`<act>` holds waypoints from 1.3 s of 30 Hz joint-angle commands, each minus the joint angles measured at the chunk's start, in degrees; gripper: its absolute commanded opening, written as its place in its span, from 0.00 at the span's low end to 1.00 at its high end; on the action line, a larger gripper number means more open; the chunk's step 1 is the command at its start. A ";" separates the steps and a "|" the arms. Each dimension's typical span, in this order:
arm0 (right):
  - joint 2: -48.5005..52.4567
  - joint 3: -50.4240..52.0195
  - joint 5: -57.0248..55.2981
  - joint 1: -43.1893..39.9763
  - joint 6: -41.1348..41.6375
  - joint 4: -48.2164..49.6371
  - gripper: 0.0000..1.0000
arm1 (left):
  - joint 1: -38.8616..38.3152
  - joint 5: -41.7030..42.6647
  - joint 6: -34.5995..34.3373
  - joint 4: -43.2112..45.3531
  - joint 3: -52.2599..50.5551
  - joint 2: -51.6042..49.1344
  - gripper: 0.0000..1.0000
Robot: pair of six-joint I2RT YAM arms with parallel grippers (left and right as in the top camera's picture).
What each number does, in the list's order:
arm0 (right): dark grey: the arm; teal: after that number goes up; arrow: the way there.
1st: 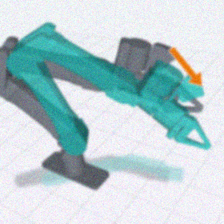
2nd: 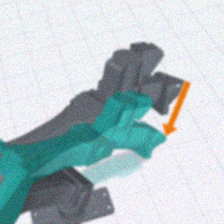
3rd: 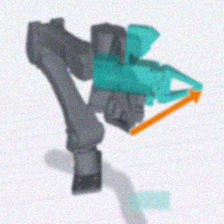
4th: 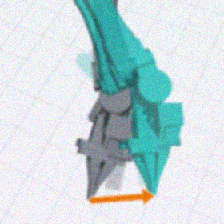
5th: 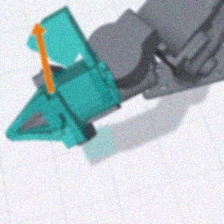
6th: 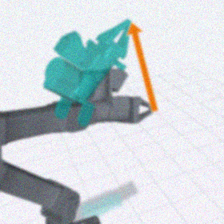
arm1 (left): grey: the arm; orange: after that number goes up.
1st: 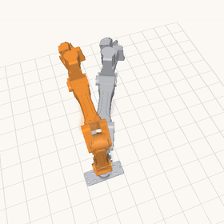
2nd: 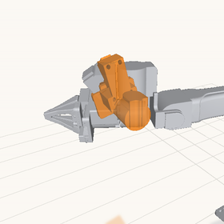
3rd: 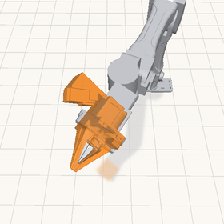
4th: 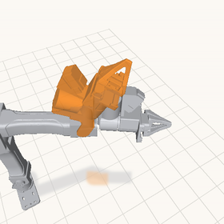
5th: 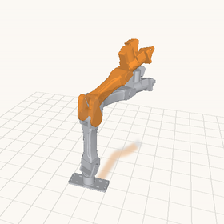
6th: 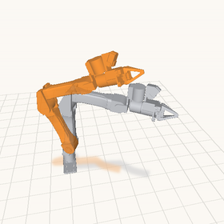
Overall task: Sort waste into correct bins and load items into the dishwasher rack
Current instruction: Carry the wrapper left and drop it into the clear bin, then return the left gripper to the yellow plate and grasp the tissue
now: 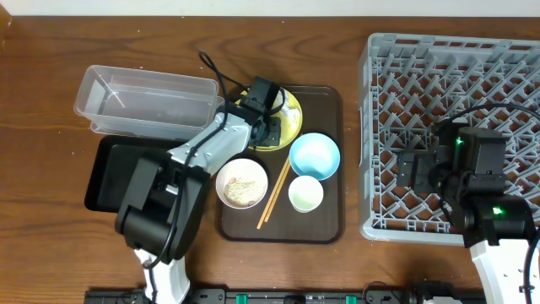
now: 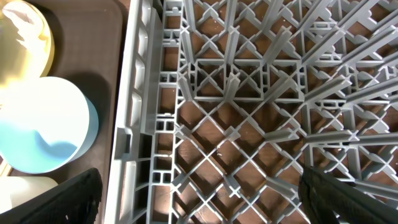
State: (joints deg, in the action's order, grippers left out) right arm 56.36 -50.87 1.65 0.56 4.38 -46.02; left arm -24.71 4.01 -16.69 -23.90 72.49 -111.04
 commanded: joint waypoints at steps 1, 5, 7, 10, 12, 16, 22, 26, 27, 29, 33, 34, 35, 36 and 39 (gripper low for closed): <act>-0.20 -1.42 -0.13 0.59 0.72 -0.04 0.99 | 1.73 -2.16 0.07 -0.02 0.90 7.78 0.06; -0.20 -1.42 -0.13 0.59 0.72 -0.07 0.99 | 4.63 -4.37 -0.22 0.31 0.90 14.49 0.06; -0.20 -1.42 -0.13 0.59 0.72 -0.07 0.99 | 6.71 -7.23 -2.16 0.07 0.87 16.74 0.06; -0.20 -1.42 -0.13 0.59 0.72 -0.07 0.99 | 12.44 -9.88 -9.46 -1.44 0.87 18.25 0.06; -0.20 -1.42 -0.11 0.59 0.72 -0.07 0.99 | 15.52 -9.86 -15.43 -3.08 0.87 17.70 0.06; -0.20 -1.42 -0.11 0.59 0.72 -0.07 0.99 | 19.69 -9.40 -23.96 -5.62 0.74 15.82 0.08; -0.20 -1.42 -0.11 0.59 0.72 -0.07 0.99 | 20.83 -8.44 -24.74 -5.33 0.68 14.53 0.55; -0.20 -1.42 -0.11 0.59 0.72 -0.07 0.99 | 20.65 -4.96 -23.58 -4.76 0.68 15.74 0.58; -0.20 -1.42 -0.11 0.59 0.72 -0.04 0.99 | 20.46 -4.04 -22.97 -4.52 0.72 16.11 0.58; -0.20 -1.42 -0.13 0.59 0.72 -0.04 0.99 | 19.50 -1.79 -20.76 -3.21 0.72 16.76 0.58; -0.20 -1.42 -0.11 0.59 0.72 -0.04 0.99 | 15.39 2.69 -12.09 2.60 0.72 17.05 0.63; -0.20 -1.42 -0.11 0.59 0.72 -0.07 0.99 | 13.99 2.99 -9.75 4.17 0.72 16.98 0.63; -0.20 -1.42 -0.11 0.59 0.72 -0.07 0.99 | 12.50 2.84 -7.96 5.70 0.72 16.94 0.63; -0.20 -1.42 -0.11 0.59 0.72 -0.07 0.99 | 11.10 2.84 -6.36 7.39 0.72 16.74 0.64; -0.20 -1.42 -0.11 0.59 0.72 -0.07 0.99 | 7.69 2.60 -5.57 12.55 0.72 15.82 0.67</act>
State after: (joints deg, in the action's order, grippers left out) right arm 56.36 -50.87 1.67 0.56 4.38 -46.04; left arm -13.82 5.13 -28.08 -14.68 72.79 -95.24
